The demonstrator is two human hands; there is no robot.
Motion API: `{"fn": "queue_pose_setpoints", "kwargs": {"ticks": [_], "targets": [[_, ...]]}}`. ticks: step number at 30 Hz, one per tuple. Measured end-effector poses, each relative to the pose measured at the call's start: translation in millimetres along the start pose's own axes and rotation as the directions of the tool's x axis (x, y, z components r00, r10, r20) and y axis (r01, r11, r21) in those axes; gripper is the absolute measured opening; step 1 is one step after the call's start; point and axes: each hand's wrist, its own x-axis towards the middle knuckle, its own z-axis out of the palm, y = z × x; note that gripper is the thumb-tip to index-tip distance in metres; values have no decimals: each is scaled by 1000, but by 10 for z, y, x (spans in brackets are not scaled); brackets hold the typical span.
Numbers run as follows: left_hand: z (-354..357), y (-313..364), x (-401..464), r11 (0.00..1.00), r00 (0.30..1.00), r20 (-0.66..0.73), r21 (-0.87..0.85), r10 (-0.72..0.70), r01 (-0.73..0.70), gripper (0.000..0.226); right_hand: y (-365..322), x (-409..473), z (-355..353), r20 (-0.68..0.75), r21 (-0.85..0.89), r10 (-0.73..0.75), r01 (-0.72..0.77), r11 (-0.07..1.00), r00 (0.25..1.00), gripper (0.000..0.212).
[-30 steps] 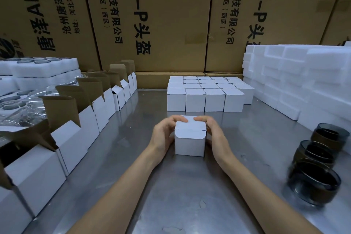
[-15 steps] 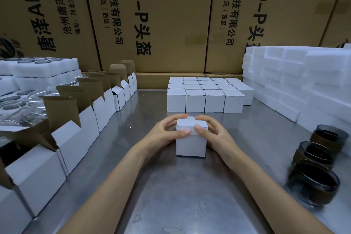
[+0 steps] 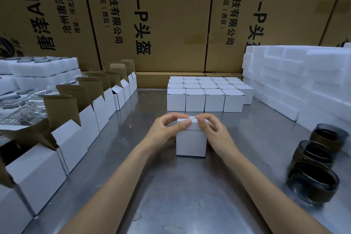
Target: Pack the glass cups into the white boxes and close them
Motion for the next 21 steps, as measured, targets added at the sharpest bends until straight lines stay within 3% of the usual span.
{"fn": "queue_pose_setpoints", "kwargs": {"ticks": [4,8,12,14,16,17,19,21], "targets": [[-43,-43,-15,994,992,118,-88,-54,64,38,19,-10,-29,7,-16,23,-23,1000,1000,13],[-38,-59,-8,989,980,189,-125,-60,85,24,33,-1,-51,92,-3,113,-113,994,989,14],[12,-50,28,995,992,114,-76,-61,70,9,13,6,19,108,-53,130,-124,991,986,16],[45,-79,32,1000,998,57,-11,-22,23,7,66,-16,56,0,-220,16,-16,975,1000,19],[81,-118,38,993,998,-1,100,60,-60,11,101,-73,68,-124,-519,-212,119,846,969,14],[107,-137,44,982,995,-22,163,95,-90,16,100,-100,68,-119,-647,-329,179,741,937,13],[134,-162,52,973,994,-44,212,100,-89,31,103,-124,83,-3,-804,-488,287,520,873,31],[139,-184,82,993,1000,-24,119,18,-15,45,91,-117,113,39,-862,-519,292,415,854,44]]}}
